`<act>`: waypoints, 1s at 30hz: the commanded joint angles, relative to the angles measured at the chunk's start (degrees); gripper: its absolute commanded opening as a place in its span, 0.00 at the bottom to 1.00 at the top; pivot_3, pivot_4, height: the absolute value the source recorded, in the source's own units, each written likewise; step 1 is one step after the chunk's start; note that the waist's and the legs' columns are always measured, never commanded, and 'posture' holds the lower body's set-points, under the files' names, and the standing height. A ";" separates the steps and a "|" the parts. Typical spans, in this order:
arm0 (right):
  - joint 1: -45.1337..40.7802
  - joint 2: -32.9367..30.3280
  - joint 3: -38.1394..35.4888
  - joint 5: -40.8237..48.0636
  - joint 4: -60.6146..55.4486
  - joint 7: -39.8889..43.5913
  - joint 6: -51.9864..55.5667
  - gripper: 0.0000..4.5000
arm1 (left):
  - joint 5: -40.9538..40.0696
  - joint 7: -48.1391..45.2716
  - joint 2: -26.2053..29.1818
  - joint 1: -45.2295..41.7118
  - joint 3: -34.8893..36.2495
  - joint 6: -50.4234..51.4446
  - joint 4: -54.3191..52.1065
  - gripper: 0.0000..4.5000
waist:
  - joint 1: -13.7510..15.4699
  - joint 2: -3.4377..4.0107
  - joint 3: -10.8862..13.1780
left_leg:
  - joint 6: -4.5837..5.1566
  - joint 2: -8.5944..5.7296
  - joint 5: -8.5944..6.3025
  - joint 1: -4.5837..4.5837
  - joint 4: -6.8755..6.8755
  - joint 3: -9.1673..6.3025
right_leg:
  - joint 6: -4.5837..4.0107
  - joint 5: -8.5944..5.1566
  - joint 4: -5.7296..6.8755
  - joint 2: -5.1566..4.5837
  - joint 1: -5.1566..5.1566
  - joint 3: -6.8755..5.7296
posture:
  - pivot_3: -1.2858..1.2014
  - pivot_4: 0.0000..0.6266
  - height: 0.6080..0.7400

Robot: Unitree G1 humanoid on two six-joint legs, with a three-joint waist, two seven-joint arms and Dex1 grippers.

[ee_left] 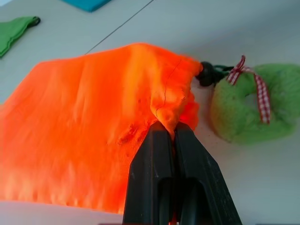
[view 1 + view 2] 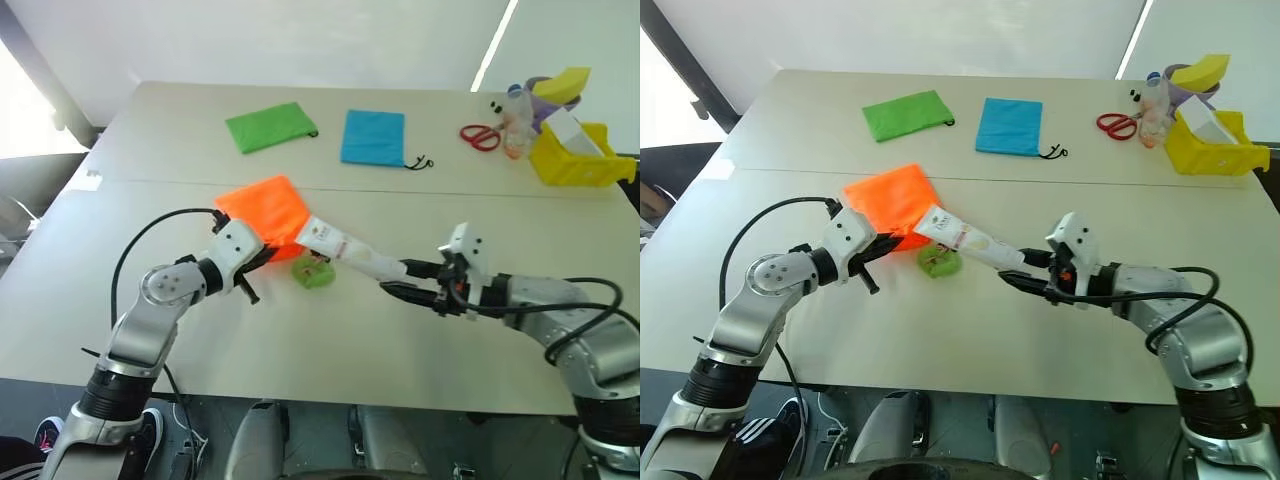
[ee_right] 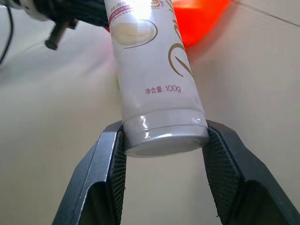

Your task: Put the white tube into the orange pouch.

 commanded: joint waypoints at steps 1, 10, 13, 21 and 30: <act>2.46 -3.02 0.58 2.79 -5.23 3.59 0.63 0.41 | -2.08 -0.95 0.69 -0.90 1.84 0.54 -2.81 0.00 | -0.18 0.00 0.00 | 0.02 0.00 -0.01 -0.01 -0.04 0.00 | 0.00 -0.01 -0.03 0.00 -0.02 0.00 | 0.52 0.24 1.00; 1.78 4.06 11.42 -5.10 -5.41 -6.36 -1.97 0.41 | -4.82 -2.96 3.57 -3.47 2.67 4.17 -5.08 0.00 | -0.62 -0.03 0.02 | 0.00 0.05 0.01 0.12 0.00 -0.01 | -0.03 0.00 0.09 0.13 0.00 0.02 | 0.52 0.24 1.00; 0.22 6.68 12.98 -7.67 -4.11 -9.35 -3.13 0.41 | -5.29 -3.68 4.31 -3.36 2.37 4.85 -5.78 0.00 | -0.50 -0.03 0.02 | -0.01 0.04 0.03 0.09 0.03 0.00 | -0.03 0.00 0.09 0.11 -0.02 0.04 | 0.52 0.24 1.00; -2.79 11.02 14.32 -10.22 -1.64 -13.56 -2.97 0.41 | -4.96 -3.64 4.84 -1.59 1.32 4.37 -6.02 0.00 | -0.39 -0.04 0.02 | -0.02 0.03 0.03 0.01 -0.03 -0.01 | -0.02 0.00 0.07 0.05 -0.08 0.01 | 0.52 0.24 1.00; -6.90 18.64 17.76 -13.48 1.30 -20.17 -1.12 0.41 | -4.92 -1.55 2.71 -1.19 0.45 5.52 -6.69 0.00 | -0.54 -0.03 0.02 | -0.02 0.04 0.03 0.03 -0.02 -0.01 | -0.02 0.01 0.12 0.08 -0.11 0.01 | 0.52 0.24 1.00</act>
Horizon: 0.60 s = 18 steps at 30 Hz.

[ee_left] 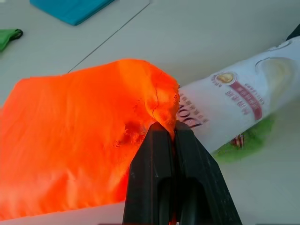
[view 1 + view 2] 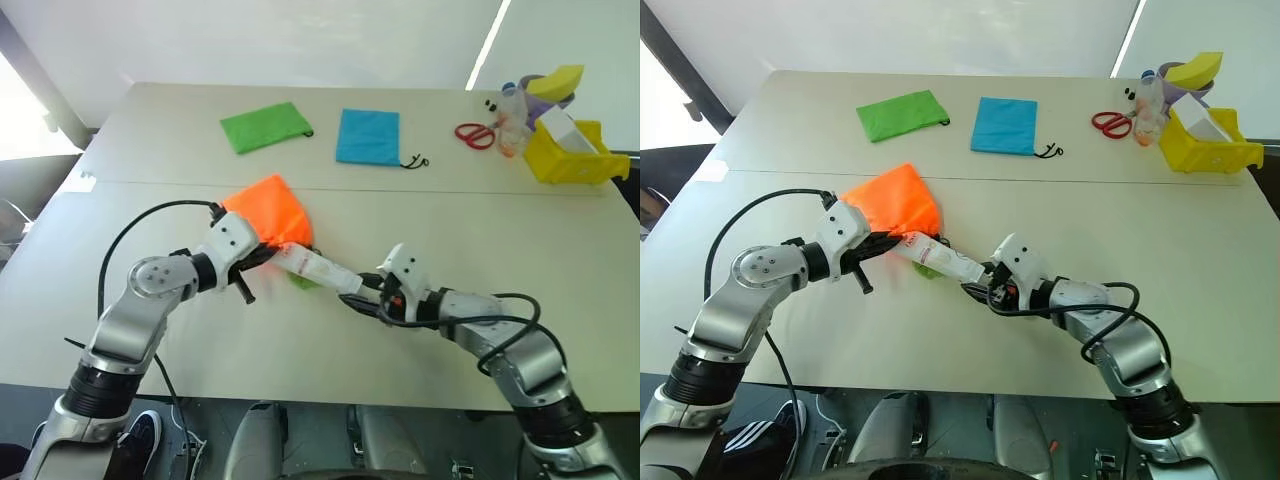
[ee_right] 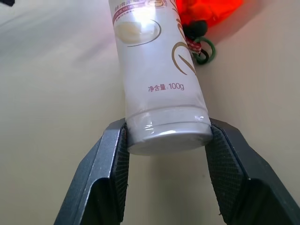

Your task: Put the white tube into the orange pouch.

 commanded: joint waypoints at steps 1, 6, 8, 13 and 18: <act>-2.73 2.09 1.16 -1.39 -0.46 -2.02 -0.42 0.41 | -0.18 0.61 -0.17 0.39 0.17 0.38 -2.31 0.00 | 0.06 0.00 0.00 | 0.00 0.00 0.00 0.00 0.00 0.00 | 0.00 0.00 0.01 -0.01 0.00 0.00 | 0.52 0.24 1.00; -6.35 7.25 2.70 -2.91 2.45 -5.86 1.91 0.41 | -0.30 1.11 -0.39 0.52 -0.18 0.62 -2.39 0.00 | -0.03 0.00 0.00 | 0.00 0.00 0.00 -0.01 0.00 -0.03 | 0.00 0.00 0.01 -0.01 -0.01 0.00 | 0.52 0.24 1.00; -7.72 8.40 4.33 -3.48 3.18 -5.52 1.61 0.41 | -0.15 1.47 -0.75 0.43 -0.36 0.53 -2.04 0.00 | -0.03 0.00 0.00 | 0.00 0.00 0.00 -0.01 0.00 -0.03 | 0.00 0.00 0.02 -0.02 -0.03 0.01 | 0.52 0.24 1.00; -12.23 12.37 4.44 -6.26 8.38 -8.91 1.29 0.41 | -0.22 1.69 -1.33 0.74 -0.73 0.82 -2.30 0.00 | -0.25 0.01 0.00 | 0.00 0.00 0.00 -0.01 0.00 -0.03 | 0.00 0.01 0.03 -0.02 -0.06 0.02 | 0.52 0.24 1.00; -15.28 16.39 5.08 -7.03 11.93 -9.73 1.71 0.41 | -0.12 1.88 -1.76 1.00 -1.28 1.24 -3.00 0.00 | -0.17 0.01 0.00 | 0.00 0.01 0.00 -0.03 -0.02 -0.03 | 0.00 0.01 0.08 -0.01 -0.13 0.03 | 0.52 0.24 1.00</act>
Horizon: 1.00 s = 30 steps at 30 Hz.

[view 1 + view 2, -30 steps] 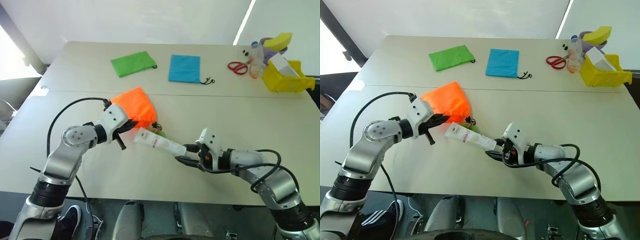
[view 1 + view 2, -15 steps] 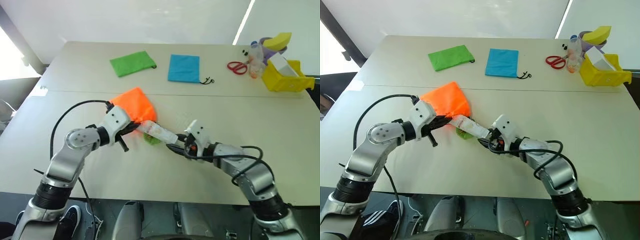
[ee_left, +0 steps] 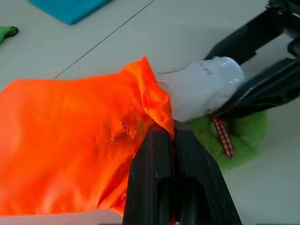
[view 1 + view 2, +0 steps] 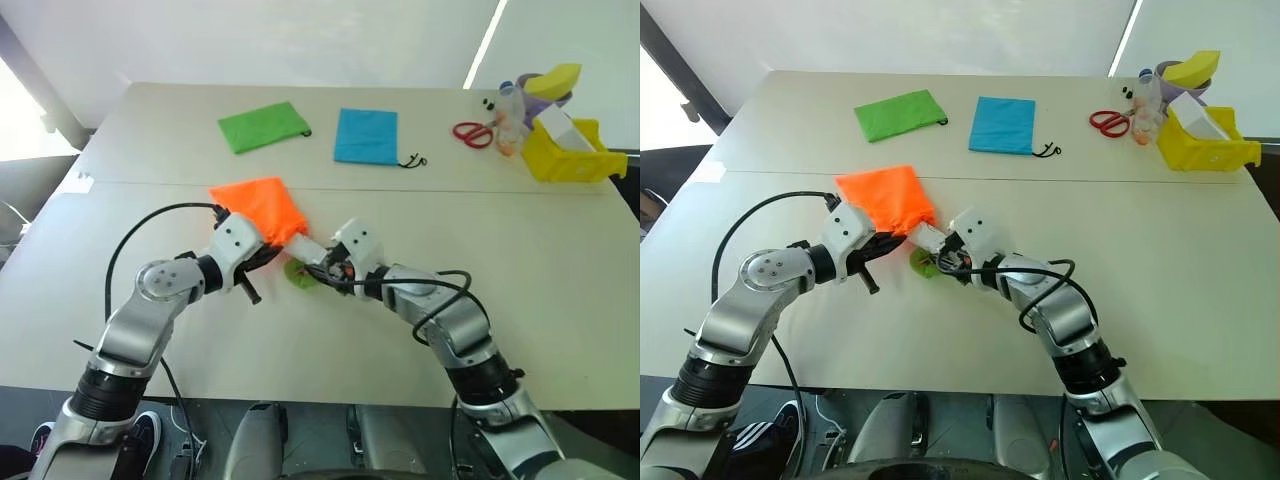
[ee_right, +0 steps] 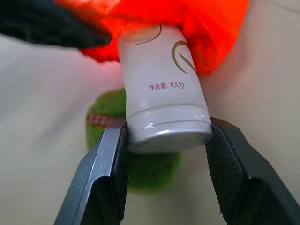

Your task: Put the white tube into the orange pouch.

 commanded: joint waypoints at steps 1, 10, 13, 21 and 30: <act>-2.44 3.12 -0.89 -0.29 0.80 -1.72 -0.89 0.41 | -0.37 0.26 -0.30 0.02 -0.20 0.38 -2.69 0.00 | 0.02 0.00 0.00 | 0.00 0.00 0.00 -0.04 -0.01 -0.01 | 0.00 0.00 0.00 -0.02 -0.04 0.00 | 0.52 0.24 1.00; -5.71 7.45 2.28 -2.32 6.69 -2.48 -0.14 0.41 | -0.90 1.55 -1.36 0.26 0.02 1.49 -3.41 0.00 | 0.01 0.00 0.00 | 0.00 -0.01 0.00 -0.08 -0.01 -0.01 | 0.01 0.00 -0.01 -0.08 -0.08 0.01 | 0.52 0.24 1.00; -7.62 9.67 2.04 -3.68 9.77 -4.13 -0.29 0.41 | -0.89 1.46 -1.35 0.12 -0.05 1.78 -3.51 0.00 | -0.21 0.00 0.00 | 0.00 0.01 0.00 -0.07 -0.02 -0.01 | 0.00 0.01 0.05 -0.03 -0.14 0.01 | 0.52 0.24 1.00; -9.81 12.98 0.66 -3.32 13.98 -2.97 -0.27 0.41 | -0.78 1.44 -1.47 0.18 -0.38 2.14 -3.82 0.00 | -0.18 0.00 0.00 | 0.00 0.00 0.00 -0.06 -0.02 -0.01 | -0.01 0.01 0.07 -0.07 -0.13 0.02 | 0.52 0.24 1.00; -11.33 16.26 -3.09 -1.40 15.66 -2.36 0.54 0.41 | -0.57 1.30 -1.43 0.90 -0.72 2.16 -4.18 0.00 | -0.35 0.01 0.00 | 0.00 0.02 0.00 -0.05 -0.02 -0.02 | -0.02 0.02 0.08 -0.05 -0.13 0.02 | 0.52 0.24 1.00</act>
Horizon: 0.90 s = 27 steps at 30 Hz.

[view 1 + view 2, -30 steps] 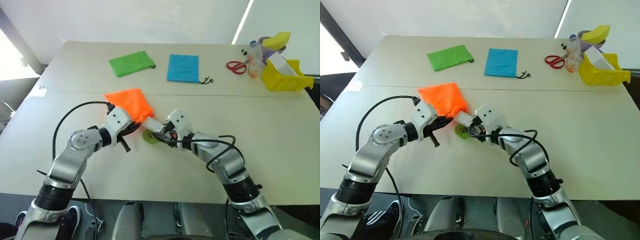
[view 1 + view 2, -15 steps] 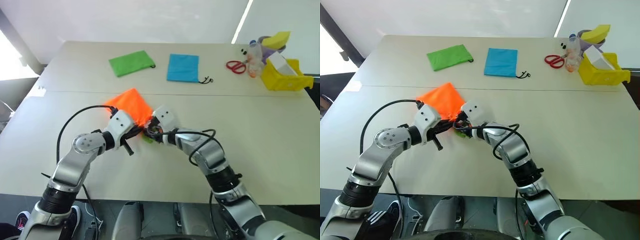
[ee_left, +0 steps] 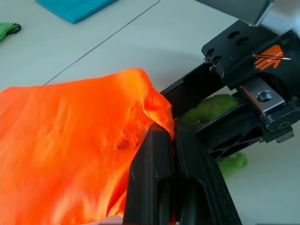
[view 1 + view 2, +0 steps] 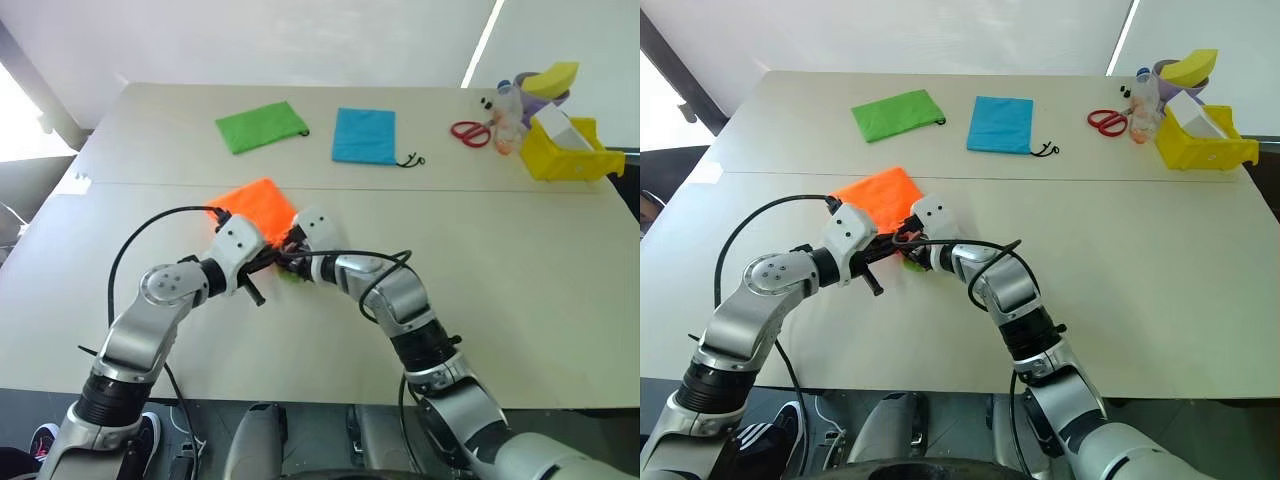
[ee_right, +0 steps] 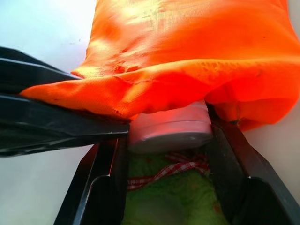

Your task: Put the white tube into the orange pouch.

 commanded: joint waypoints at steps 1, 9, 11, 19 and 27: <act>-2.31 2.80 -1.06 2.24 -1.39 1.02 -0.46 0.41 | -0.44 -0.53 -0.26 0.54 -1.29 -0.15 -2.07 0.00 | -0.04 0.00 0.00 | 0.00 0.00 0.00 0.00 0.00 0.00 | 0.00 0.00 0.00 -0.01 0.00 0.00 | 0.52 0.24 1.00; -0.68 1.41 0.64 2.12 -3.28 5.01 -1.73 0.98 | 0.09 -0.31 -0.17 0.79 -1.36 -0.83 -1.70 0.00 | -0.40 0.01 -0.01 | 0.00 0.00 0.00 0.01 0.00 0.00 | 0.00 0.00 0.00 -0.01 0.01 0.00 | 0.52 0.24 1.00; 0.03 -0.12 1.46 2.68 -5.73 7.25 -0.92 0.98 | 0.30 -0.27 -0.04 1.27 -1.18 -1.37 -1.13 0.00 | -0.74 0.01 -0.01 | 0.00 0.00 0.00 0.01 0.00 0.00 | 0.00 0.01 0.00 -0.02 0.02 0.00 | 0.52 0.24 1.00; 2.17 -8.04 1.72 6.17 -15.99 13.61 3.86 0.98 | 1.22 -0.47 1.03 3.46 -0.51 -4.63 1.32 0.00 | -1.04 0.02 0.00 | 0.00 -0.01 0.00 -0.04 -0.10 -0.01 | 0.00 0.01 -0.09 -0.07 -0.02 -0.01 | 0.52 0.24 1.00; 5.28 -18.11 1.46 8.12 -23.47 18.79 4.02 0.98 | 1.33 -2.23 2.74 4.56 0.82 -6.83 2.26 0.00 | -0.96 0.02 0.00 | 0.00 -0.01 0.00 -0.04 -0.09 -0.03 | 0.00 0.00 -0.11 -0.06 -0.01 -0.02 | 0.52 0.24 1.00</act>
